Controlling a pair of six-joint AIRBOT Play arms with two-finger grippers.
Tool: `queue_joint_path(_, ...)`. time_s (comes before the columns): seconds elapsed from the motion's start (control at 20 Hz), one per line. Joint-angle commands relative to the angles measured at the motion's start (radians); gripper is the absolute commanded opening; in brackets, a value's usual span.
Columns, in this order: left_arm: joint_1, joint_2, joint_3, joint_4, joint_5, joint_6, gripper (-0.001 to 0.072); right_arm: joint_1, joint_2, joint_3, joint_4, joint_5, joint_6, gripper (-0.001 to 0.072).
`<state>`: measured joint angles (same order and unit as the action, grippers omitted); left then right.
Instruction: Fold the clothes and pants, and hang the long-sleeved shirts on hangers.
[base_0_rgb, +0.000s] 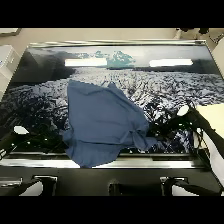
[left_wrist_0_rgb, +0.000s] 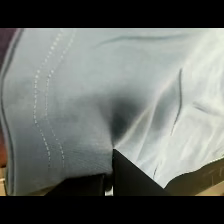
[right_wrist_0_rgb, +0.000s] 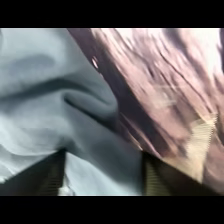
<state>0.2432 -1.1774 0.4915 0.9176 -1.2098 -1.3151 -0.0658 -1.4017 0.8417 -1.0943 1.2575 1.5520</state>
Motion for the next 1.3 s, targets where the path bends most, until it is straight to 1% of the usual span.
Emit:
queue_joint_path(0.0,0.0,0.039,0.002,-0.003,-0.006,0.007,0.0023,0.0,0.0,-0.005,0.077,-0.001,0.008,0.0048)
queue_joint_path(0.1,0.0,0.085,0.043,-0.003,-0.011,0.017,0.0022,0.0,0.016,0.024,0.11,0.01,-0.013,0.0037)
queue_joint_path(0.15,0.0,0.116,0.094,-0.007,-0.021,0.038,0.0022,0.0,0.039,0.075,0.108,0.023,-0.03,0.0037)
queue_joint_path(0.25,-0.001,0.201,0.272,-0.039,-0.028,0.076,0.0022,0.0,0.103,0.258,0.082,0.029,-0.07,0.0037)
queue_joint_path(0.3,0.0,0.247,0.401,-0.068,-0.005,0.083,0.0021,0.0,0.137,0.382,0.06,0.016,-0.094,0.0038)
queue_joint_path(0.4,0.0,0.315,0.695,-0.14,0.107,0.081,0.0022,0.0,0.207,0.697,-0.022,-0.054,-0.127,0.0038)
queue_joint_path(0.5,-0.001,0.347,0.999,-0.197,0.277,0.072,0.0022,0.0,0.269,0.972,-0.11,-0.194,-0.124,0.0039)
queue_joint_path(0.6,-0.002,0.356,1.24,-0.197,0.425,0.019,0.0022,0.0,0.339,1.165,-0.156,-0.326,-0.124,0.0039)
queue_joint_path(0.65,-0.002,0.358,1.323,-0.197,0.447,-0.008,0.0022,0.0,0.377,1.205,-0.156,-0.364,-0.124,0.0039)
queue_joint_path(0.7,-0.002,0.362,1.384,-0.197,0.437,-0.039,0.0022,0.0,0.42,1.211,-0.156,-0.4,-0.124,0.0039)
queue_joint_path(0.75,-0.002,0.369,1.411,-0.203,0.42,-0.075,0.0022,0.0,0.458,1.21,-0.159,-0.422,-0.124,0.0039)
queue_joint_path(0.8,-0.002,0.38,1.415,-0.233,0.415,-0.094,0.0022,0.0,0.483,1.21,-0.175,-0.447,-0.124,0.0039)
queue_joint_path(0.95,-0.002,0.386,1.414,-0.314,0.437,-0.091,0.0022,0.0,0.497,1.21,-0.193,-0.53,-0.124,0.0039)
queue_joint_path(1.0,-0.002,0.383,1.413,-0.313,0.441,-0.087,0.0022,0.0,0.489,1.21,-0.193,-0.544,-0.122,0.0039)
queue_joint_path(1.1,-0.002,0.359,1.413,-0.302,0.416,-0.072,0.0022,0.0,0.454,1.21,-0.194,-0.539,-0.112,0.0039)
queue_joint_path(1.15,-0.002,0.338,1.413,-0.289,0.378,-0.073,0.0022,0.0,0.425,1.21,-0.194,-0.517,-0.113,0.0039)
queue_joint_path(1.25,-0.002,0.28,1.411,-0.236,0.246,-0.073,0.0022,0.0,0.346,1.21,-0.204,-0.428,-0.113,0.004)
